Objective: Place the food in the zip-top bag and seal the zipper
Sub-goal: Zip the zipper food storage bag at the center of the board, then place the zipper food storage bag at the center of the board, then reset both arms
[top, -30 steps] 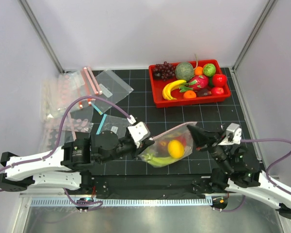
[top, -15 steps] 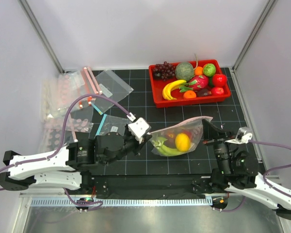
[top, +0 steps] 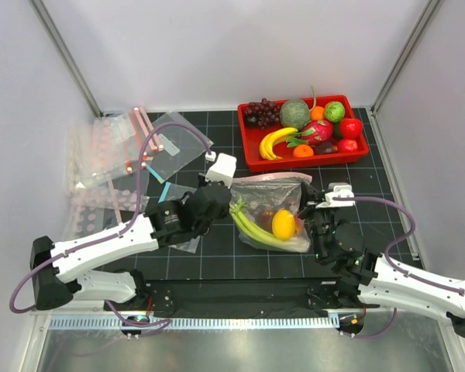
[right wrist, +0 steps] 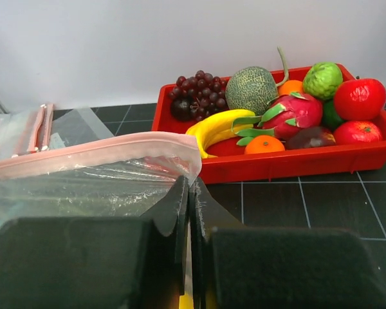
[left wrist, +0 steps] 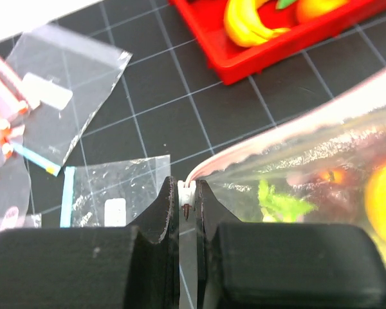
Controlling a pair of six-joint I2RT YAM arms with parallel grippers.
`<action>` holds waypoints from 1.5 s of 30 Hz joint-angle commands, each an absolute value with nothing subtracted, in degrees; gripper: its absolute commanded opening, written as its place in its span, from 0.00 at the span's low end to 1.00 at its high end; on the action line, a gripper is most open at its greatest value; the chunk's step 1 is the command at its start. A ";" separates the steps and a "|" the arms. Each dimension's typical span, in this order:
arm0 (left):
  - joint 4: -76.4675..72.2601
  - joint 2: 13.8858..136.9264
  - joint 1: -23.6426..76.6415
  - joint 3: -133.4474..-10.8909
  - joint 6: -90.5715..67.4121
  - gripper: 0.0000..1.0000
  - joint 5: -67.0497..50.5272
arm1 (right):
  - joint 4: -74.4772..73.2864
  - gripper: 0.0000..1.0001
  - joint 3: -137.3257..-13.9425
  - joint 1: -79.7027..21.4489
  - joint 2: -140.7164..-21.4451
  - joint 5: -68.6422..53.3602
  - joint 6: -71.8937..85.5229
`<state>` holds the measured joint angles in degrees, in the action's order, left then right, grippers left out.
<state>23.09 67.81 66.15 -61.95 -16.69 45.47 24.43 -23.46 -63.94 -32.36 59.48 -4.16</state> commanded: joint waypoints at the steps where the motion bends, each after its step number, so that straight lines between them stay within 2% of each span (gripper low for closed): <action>1: 26.45 68.46 62.32 -64.95 -19.86 0.02 49.75 | 29.45 0.08 -25.93 -61.70 -32.43 67.33 -5.02; 3: 26.63 68.64 62.23 -65.04 -20.04 0.06 49.66 | 28.13 0.23 -25.66 -61.44 -30.86 66.45 -4.05; 6: 26.46 67.94 62.31 -64.69 -20.57 0.12 48.34 | 25.93 0.34 -25.23 -61.44 -28.05 65.39 -2.38; 7: 26.46 67.59 62.23 -64.43 -20.74 0.17 48.08 | 25.14 0.50 -25.22 -61.44 -27.34 64.78 -1.33; 8: 26.19 67.07 62.23 -64.25 -21.09 0.22 47.73 | 23.92 0.57 -25.22 -61.44 -26.90 64.43 -0.71; 9: 26.19 66.89 62.23 -64.16 -21.09 0.35 47.38 | 23.21 0.66 -25.22 -61.44 -26.11 63.90 -0.27; 10: 25.93 66.80 62.23 -63.99 -21.18 0.42 47.20 | 22.59 0.73 -25.57 -61.44 -26.02 62.50 -0.09; 11: 25.75 66.71 62.23 -63.64 -21.09 0.53 47.20 | 20.93 0.77 -25.84 -61.44 -26.02 61.88 -0.09; 12: 25.23 66.88 62.23 -63.46 -21.18 0.68 47.37 | 20.05 0.79 -26.19 -61.44 -26.45 60.92 1.22; 15: 25.74 67.67 62.14 -63.72 -22.05 0.87 49.74 | 17.67 0.86 -27.86 -61.44 -28.12 59.41 2.19; 16: 26.36 68.28 61.96 -63.98 -22.50 0.89 50.36 | 17.14 0.87 -28.38 -61.44 -29.69 59.59 2.72; 19: 28.12 67.95 61.61 -64.42 -24.25 0.92 51.24 | 14.42 0.93 -31.19 -61.44 -32.77 61.26 5.18; 23: 25.59 63.92 61.52 -61.62 -24.96 0.93 52.12 | 15.38 1.00 -32.78 -61.52 -36.46 69.84 9.66; 27: 20.23 57.67 61.44 -56.61 -25.05 0.93 53.69 | 15.03 0.99 -34.71 -61.44 -39.63 76.61 13.35; 31: 12.85 53.01 61.44 -49.51 -24.00 0.97 60.98 | 5.05 1.00 -40.15 -61.44 -43.24 82.35 22.38; 35: 7.31 51.33 61.26 -46.59 -22.24 1.00 62.58 | 1.93 0.99 -41.84 -61.44 -45.52 83.23 23.91; 45: 7.12 51.41 61.17 -46.49 -22.24 1.00 60.47 | 2.63 1.00 -41.22 -61.44 -45.79 83.06 23.91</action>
<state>11.31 51.68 61.45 -46.22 -21.98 58.96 1.04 -39.77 -61.52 -45.89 79.99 21.23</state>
